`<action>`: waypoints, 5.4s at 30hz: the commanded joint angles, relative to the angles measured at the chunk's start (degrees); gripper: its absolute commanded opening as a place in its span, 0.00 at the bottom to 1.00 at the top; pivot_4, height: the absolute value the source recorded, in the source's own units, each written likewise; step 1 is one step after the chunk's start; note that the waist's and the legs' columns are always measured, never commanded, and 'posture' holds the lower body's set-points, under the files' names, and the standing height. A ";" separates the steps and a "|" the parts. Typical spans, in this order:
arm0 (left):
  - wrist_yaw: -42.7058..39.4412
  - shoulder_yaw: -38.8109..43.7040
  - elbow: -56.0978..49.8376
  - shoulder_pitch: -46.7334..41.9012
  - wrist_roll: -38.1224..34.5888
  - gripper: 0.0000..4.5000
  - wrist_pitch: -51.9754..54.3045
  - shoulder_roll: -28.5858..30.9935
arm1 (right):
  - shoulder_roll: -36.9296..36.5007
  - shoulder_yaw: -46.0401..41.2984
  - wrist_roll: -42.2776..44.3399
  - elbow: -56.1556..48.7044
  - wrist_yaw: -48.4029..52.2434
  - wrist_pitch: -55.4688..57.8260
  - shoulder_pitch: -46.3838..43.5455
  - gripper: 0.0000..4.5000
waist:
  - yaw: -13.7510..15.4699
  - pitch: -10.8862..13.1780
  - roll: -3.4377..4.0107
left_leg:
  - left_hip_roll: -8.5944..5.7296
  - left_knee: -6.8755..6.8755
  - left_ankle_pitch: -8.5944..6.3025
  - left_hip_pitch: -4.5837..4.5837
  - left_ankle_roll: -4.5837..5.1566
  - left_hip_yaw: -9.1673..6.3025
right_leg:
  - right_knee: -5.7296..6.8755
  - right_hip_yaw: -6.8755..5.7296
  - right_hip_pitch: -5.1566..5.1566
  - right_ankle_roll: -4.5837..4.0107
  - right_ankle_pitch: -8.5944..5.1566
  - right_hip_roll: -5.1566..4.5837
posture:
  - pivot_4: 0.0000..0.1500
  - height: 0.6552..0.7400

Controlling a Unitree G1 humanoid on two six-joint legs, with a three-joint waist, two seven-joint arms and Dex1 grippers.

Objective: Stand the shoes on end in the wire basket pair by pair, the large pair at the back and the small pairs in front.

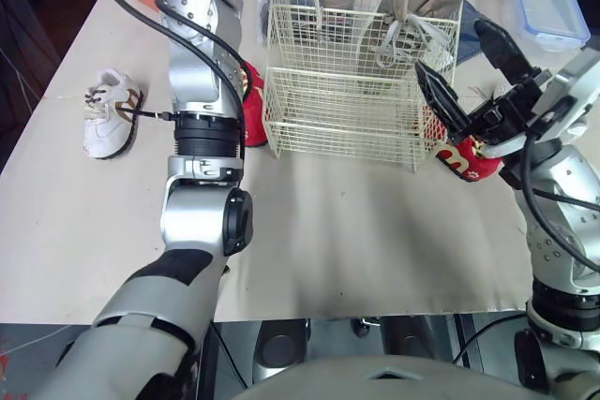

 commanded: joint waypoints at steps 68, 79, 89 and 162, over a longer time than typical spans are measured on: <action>-39.53 -8.43 -53.46 30.99 -29.92 0.98 54.61 37.62 | -20.43 -12.46 -1.16 26.47 21.87 4.53 17.09 1.00 | 0.13 -0.06 0.29 | 0.16 -0.14 -0.12 0.79 0.17 -0.24 | -0.03 0.50 0.61 0.21 -0.19 0.12 | 1.00 0.36; -41.10 -9.97 -53.06 30.55 -27.64 1.00 53.23 36.71 | -19.45 -10.48 -2.04 27.44 23.90 4.34 14.42 0.20 | 0.08 -0.04 0.31 | 0.16 -0.18 -0.03 0.81 0.02 -0.19 | -0.06 0.55 0.61 0.21 -0.19 0.12 | 1.00 0.36; -42.23 -10.45 -52.19 30.29 -26.05 1.00 51.17 35.87 | -18.79 -21.51 2.37 25.62 20.76 1.84 14.48 0.01 | 0.17 -0.01 0.36 | 0.16 -0.18 -0.03 0.81 0.02 -0.16 | -0.07 0.57 0.61 0.22 -0.19 0.11 | 1.00 0.36; -49.27 -6.00 -34.63 20.57 -27.85 0.12 47.62 20.12 | -21.23 4.05 -6.80 11.61 19.68 -29.66 -11.76 1.00 | 0.04 0.15 0.52 | 0.21 -0.08 0.00 0.82 -0.03 -0.05 | 0.01 0.61 0.59 0.01 -0.06 0.10 | 1.00 0.36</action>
